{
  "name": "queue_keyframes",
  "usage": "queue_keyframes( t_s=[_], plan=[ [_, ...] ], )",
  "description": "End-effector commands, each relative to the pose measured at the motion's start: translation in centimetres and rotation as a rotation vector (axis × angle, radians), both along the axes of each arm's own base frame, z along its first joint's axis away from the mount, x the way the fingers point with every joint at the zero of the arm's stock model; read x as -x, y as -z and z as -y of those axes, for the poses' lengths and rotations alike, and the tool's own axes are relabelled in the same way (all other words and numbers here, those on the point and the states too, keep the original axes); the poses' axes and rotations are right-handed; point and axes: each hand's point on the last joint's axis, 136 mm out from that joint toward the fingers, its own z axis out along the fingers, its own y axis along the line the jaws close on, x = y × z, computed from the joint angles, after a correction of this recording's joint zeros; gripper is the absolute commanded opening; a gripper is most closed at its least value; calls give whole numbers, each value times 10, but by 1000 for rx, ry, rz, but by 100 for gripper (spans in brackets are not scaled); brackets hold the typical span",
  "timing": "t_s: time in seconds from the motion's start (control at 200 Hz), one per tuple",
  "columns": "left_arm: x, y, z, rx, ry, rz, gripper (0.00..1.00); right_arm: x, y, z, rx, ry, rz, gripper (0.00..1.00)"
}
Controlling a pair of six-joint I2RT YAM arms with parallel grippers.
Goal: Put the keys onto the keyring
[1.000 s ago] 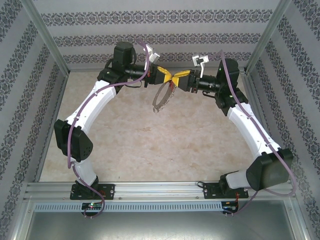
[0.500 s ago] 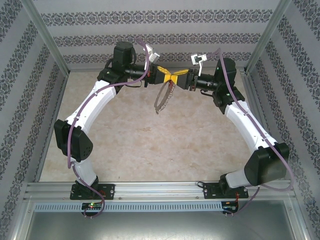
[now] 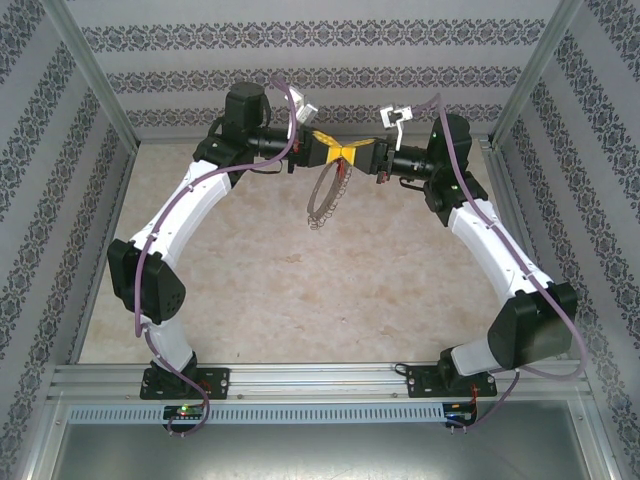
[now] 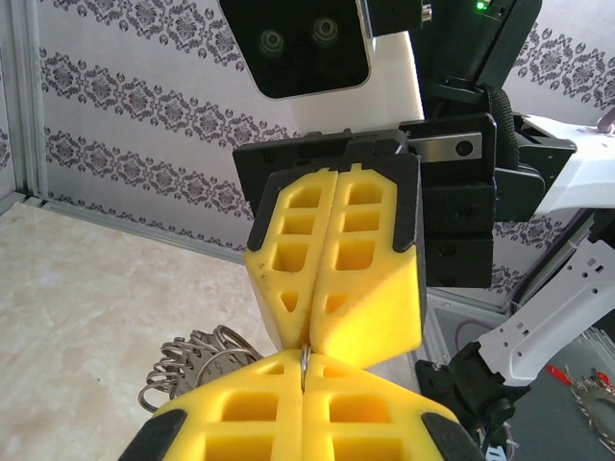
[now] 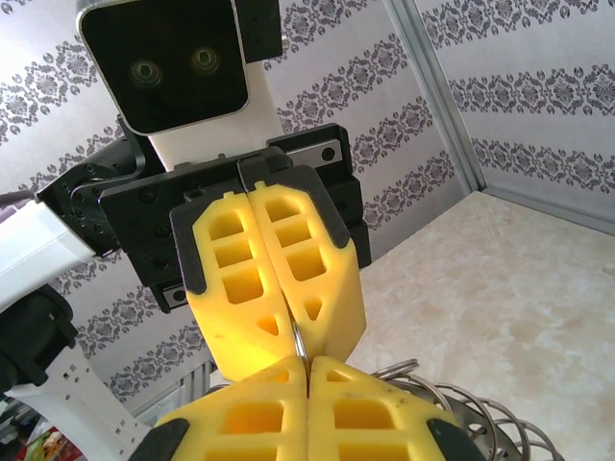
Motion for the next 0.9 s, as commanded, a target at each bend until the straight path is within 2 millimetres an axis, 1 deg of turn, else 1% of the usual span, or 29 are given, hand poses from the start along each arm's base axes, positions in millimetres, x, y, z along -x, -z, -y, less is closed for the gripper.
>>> queue_keyframes(
  t_s=[0.0, 0.045, 0.125, 0.175, 0.215, 0.37, 0.48, 0.565, 0.64, 0.734, 0.819, 0.894],
  plan=[
    [16, -21, 6, 32, 34, 64, 2, 5, -16, -8, -11, -47, 64, 0],
    [14, -21, 5, 28, 20, 65, 8, 4, -15, -7, -3, -45, 65, 0],
    [12, -21, 2, 19, -2, 76, 27, 4, -11, -6, 8, -56, 67, 0],
    [11, -22, 0, 15, -11, 83, 36, 4, -10, -4, 16, -61, 67, 0],
    [10, -24, -3, 12, -20, 88, 40, 2, -7, -3, 25, -61, 65, 0],
    [11, -29, -19, -16, -36, 110, 50, 2, 2, 3, 68, -77, 63, 0],
    [16, -31, -28, -49, -21, 128, 55, 7, 8, 3, 111, -111, 77, 0],
    [21, -30, -33, -77, 5, 134, 56, 11, 11, 4, 139, -128, 89, 0],
    [25, -25, -34, -100, 39, 126, 57, 14, 12, 4, 161, -149, 98, 0],
    [24, -15, -33, -130, 60, 97, 56, 20, 15, 2, 205, -174, 115, 0],
    [21, -6, -32, -142, 80, 73, 52, 23, 18, -3, 237, -191, 121, 0],
    [16, 2, -30, -151, 83, 57, 50, 24, 19, -6, 251, -202, 122, 0]
  ],
)
